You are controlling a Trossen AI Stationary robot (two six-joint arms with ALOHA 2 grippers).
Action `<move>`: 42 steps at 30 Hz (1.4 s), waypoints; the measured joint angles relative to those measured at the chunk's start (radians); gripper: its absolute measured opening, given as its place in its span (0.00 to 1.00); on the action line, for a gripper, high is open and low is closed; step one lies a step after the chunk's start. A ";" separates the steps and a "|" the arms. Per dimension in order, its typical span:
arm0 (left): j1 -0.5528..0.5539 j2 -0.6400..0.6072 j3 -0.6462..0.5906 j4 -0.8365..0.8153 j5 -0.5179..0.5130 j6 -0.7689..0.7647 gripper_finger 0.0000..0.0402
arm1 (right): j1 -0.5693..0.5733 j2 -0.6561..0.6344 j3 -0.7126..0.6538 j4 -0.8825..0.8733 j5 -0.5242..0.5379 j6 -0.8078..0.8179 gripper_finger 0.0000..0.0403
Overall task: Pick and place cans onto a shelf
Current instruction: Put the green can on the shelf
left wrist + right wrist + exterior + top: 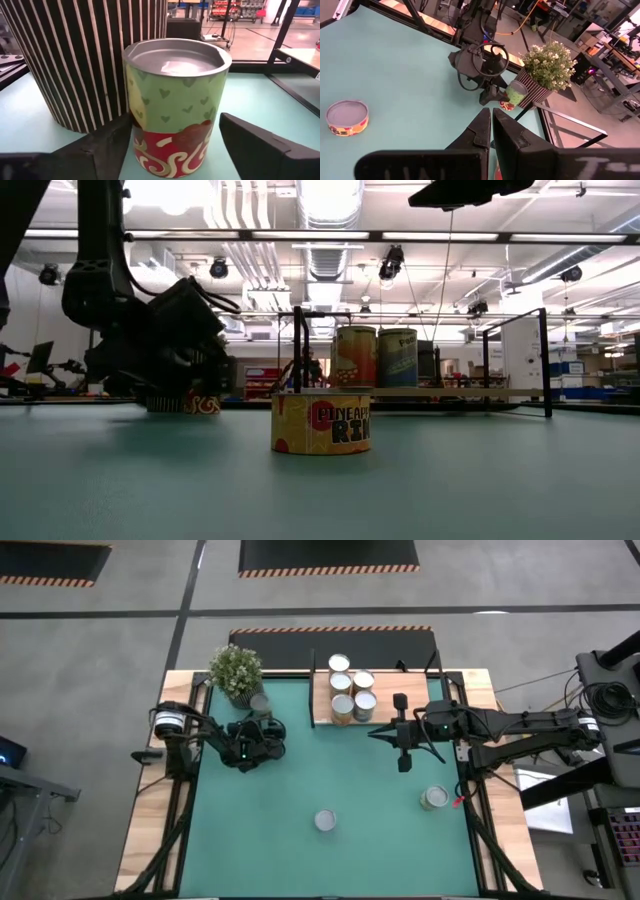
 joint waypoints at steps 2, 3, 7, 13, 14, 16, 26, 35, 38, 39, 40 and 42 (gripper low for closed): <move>0.000 0.000 0.000 0.000 0.004 0.000 0.66 | 0.000 0.000 0.000 0.000 0.000 0.000 0.02; 0.000 0.000 0.000 0.001 0.005 0.000 0.64 | 0.000 0.000 0.000 0.000 0.000 0.000 0.02; 0.000 0.000 0.004 0.001 0.007 -0.004 0.57 | 0.000 0.000 0.000 0.000 0.000 0.000 0.02; -0.015 -0.003 0.011 0.005 0.040 -0.004 0.54 | 0.000 0.000 0.000 -0.001 0.000 0.000 0.02; -0.027 -0.007 0.011 0.006 0.045 -0.005 0.54 | 0.000 0.000 0.000 -0.001 0.000 0.000 0.02; -0.052 -0.021 0.012 0.006 0.060 -0.007 0.54 | 0.000 0.000 0.000 -0.003 0.000 0.000 0.02; -0.120 -0.269 0.019 0.004 0.104 0.195 0.49 | 0.000 0.000 0.000 -0.007 0.001 -0.001 0.02; -0.170 -0.444 0.088 -0.002 0.113 0.503 0.40 | 0.000 0.000 0.000 -0.011 0.050 0.000 0.02; -0.194 -0.468 0.126 -0.017 0.100 0.574 0.38 | 0.000 0.000 0.000 -0.015 0.052 0.000 0.02; -0.201 -0.473 0.139 -0.038 0.099 0.578 0.38 | 0.000 0.000 0.000 -0.016 0.052 0.000 0.02; -0.207 -0.476 0.149 -0.060 0.099 0.579 0.37 | 0.000 0.000 0.000 -0.019 0.052 0.001 0.02; -0.216 -0.478 0.169 -0.104 0.109 0.579 0.36 | 0.000 0.000 0.000 -0.021 0.052 0.005 0.02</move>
